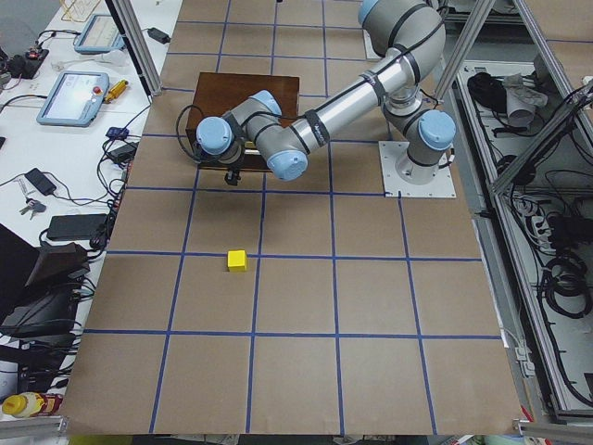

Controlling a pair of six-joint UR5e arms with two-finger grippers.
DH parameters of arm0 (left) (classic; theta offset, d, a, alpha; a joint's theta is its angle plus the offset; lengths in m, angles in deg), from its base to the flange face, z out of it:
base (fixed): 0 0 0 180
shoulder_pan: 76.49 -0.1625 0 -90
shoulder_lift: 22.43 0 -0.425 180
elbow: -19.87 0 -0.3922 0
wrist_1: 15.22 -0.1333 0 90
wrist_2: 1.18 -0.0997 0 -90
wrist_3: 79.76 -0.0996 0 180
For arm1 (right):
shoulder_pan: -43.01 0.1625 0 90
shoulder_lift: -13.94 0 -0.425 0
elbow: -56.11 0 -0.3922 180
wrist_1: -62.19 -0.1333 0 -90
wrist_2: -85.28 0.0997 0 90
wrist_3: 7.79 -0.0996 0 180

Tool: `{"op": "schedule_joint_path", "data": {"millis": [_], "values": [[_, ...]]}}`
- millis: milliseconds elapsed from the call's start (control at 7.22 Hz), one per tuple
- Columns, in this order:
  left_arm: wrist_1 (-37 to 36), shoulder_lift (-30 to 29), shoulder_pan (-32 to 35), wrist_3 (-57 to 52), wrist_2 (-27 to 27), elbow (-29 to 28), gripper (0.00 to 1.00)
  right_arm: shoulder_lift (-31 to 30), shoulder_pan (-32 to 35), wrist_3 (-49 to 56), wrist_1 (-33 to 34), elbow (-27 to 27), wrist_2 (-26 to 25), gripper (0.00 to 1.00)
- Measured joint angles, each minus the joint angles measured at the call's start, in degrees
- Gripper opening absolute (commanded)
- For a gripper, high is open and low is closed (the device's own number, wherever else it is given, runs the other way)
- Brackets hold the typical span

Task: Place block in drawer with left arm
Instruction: 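Lower the left gripper to the white drawer handle and grasp it, then pull the drawer open with the left gripper, away from the cabinet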

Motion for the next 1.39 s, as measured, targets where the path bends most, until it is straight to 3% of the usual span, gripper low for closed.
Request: {"op": "schedule_joint_path", "data": {"millis": [1386], "values": [[-1.7, -3.6, 1.8, 0.4, 0.5, 0.1, 1.0, 0.0, 0.0, 0.0, 0.0, 0.0, 0.0, 1.0]]}}
